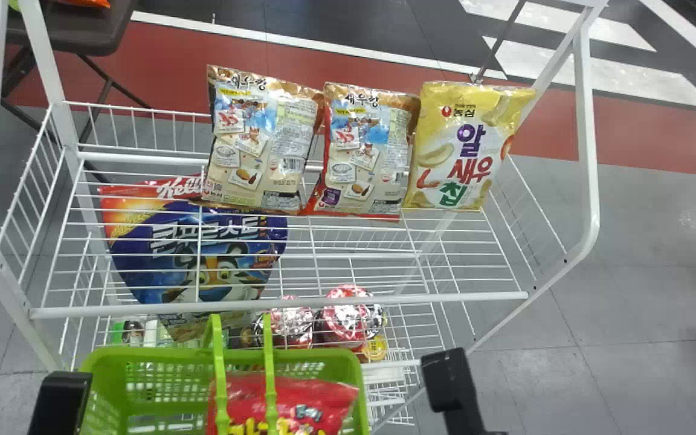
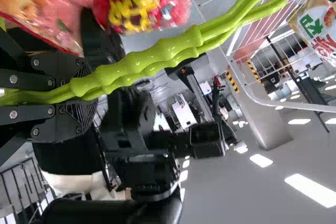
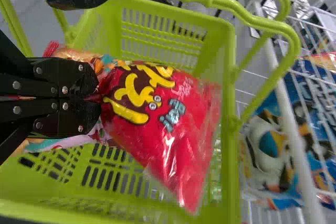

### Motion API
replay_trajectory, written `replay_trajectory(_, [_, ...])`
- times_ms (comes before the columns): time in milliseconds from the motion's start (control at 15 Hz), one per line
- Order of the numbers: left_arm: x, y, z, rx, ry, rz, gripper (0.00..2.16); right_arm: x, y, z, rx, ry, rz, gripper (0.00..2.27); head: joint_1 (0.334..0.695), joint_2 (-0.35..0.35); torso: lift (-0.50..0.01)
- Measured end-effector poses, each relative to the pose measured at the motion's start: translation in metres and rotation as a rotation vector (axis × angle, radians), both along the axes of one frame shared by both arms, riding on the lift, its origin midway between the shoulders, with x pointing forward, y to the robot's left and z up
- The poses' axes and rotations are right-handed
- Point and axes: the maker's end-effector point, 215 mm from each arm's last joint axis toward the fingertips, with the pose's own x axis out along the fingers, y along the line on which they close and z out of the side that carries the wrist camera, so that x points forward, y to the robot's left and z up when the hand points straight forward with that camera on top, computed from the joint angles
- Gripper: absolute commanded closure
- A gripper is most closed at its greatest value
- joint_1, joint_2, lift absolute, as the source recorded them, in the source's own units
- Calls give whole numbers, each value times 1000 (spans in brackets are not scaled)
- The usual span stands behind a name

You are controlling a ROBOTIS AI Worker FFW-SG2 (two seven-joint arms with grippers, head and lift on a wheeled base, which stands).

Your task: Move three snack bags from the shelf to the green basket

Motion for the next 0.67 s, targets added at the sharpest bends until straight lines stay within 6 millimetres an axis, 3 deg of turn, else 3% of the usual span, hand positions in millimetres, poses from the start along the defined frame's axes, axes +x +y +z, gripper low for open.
replay_trajectory(133, [-4, 0, 1, 4, -1, 0, 1872, -2, 8, -15, 13, 38, 15, 2125, 695, -350, -47])
replay_trajectory(267, [-7, 1, 3, 6, -2, -1, 1872, 13, 14, -34, 28, 35, 19, 2044, 695, -350, -47])
replay_trajectory(333, [-8, 1, 4, 8, -3, -2, 1872, 23, 17, -43, 36, 25, 20, 1723, 695, -350, -47])
replay_trajectory(400, [-10, 1, 4, 11, -3, -3, 1872, 30, 20, -53, 41, 27, 23, 741, 695, -350, -47])
replay_trajectory(467, [-11, 1, 4, 15, -3, -5, 1872, 34, 21, -62, 31, 34, 27, -2, 695, -350, -47])
replay_trajectory(667, [-11, 1, 2, 23, -3, -3, 1872, 39, 7, -67, -63, -12, 30, 46, 695, -350, -47])
